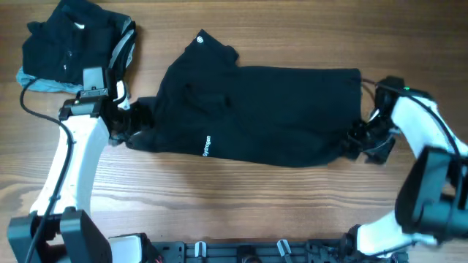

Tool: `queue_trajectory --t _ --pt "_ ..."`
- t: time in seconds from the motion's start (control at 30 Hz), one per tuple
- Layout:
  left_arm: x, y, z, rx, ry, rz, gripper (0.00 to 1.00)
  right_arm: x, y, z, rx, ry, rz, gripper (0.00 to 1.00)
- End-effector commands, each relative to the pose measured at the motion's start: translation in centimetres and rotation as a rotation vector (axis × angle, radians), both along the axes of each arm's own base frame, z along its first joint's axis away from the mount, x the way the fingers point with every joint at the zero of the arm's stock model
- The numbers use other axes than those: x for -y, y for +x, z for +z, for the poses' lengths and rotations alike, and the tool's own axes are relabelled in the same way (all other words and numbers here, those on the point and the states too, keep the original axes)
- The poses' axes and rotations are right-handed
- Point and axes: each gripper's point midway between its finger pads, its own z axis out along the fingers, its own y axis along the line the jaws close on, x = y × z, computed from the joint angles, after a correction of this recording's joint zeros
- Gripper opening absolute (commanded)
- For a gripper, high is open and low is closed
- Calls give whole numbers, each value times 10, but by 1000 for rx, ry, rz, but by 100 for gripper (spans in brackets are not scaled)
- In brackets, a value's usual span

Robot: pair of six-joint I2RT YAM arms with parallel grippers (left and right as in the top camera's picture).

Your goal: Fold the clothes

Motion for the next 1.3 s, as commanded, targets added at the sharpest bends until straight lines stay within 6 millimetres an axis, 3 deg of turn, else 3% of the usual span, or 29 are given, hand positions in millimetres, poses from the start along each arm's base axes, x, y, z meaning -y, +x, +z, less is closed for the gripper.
queue_trajectory --t 0.0,0.03,0.13,0.23,0.3,0.47,0.5,0.57,0.6,0.7,0.77,0.87,0.93,0.97,1.03,1.1,1.2,1.27 --pt "11 7 21 49 -12 -55 79 -12 40 82 315 60 89 74" --pt "10 0 13 2 -6 -44 79 -12 41 101 378 43 94 76" --pt "10 -17 -22 -134 -31 23 77 -13 37 130 475 17 97 79" --pt "10 -27 -56 -218 -33 60 76 -14 33 134 480 15 96 80" --pt "-2 -33 -78 -274 18 106 76 -14 32 133 475 17 97 81" --pt "-17 -27 -109 -308 42 161 75 -13 35 134 489 13 98 81" --pt "-15 -27 -114 -317 32 159 65 -13 35 134 490 12 98 81" --pt "-13 -33 -118 -350 24 157 14 -13 35 134 490 12 98 81" --pt "-19 -43 -118 -394 52 165 4 -13 36 134 491 12 98 81" --pt "-63 -75 -108 -500 212 279 4 -12 35 134 488 4 98 81" --pt "-90 -94 -97 -536 196 391 4 -11 35 134 487 1 97 81" --pt "-108 -108 -88 -544 146 467 4 -11 36 133 491 1 85 81" --pt "-108 -110 -87 -540 76 513 35 -12 34 127 478 8 69 88" --pt "-108 -109 -87 -534 60 518 47 -14 25 110 414 27 66 89" --pt "-103 -101 -85 -510 19 483 56 -18 7 83 309 53 36 89" --pt "-100 -91 -77 -479 -18 466 62 -30 -20 44 178 117 14 88" --pt "-105 -81 -61 -432 -7 469 64 -58 -44 2 104 269 1 80" --pt "-109 -71 -43 -377 5 474 64 -84 -48 -12 152 426 39 73"
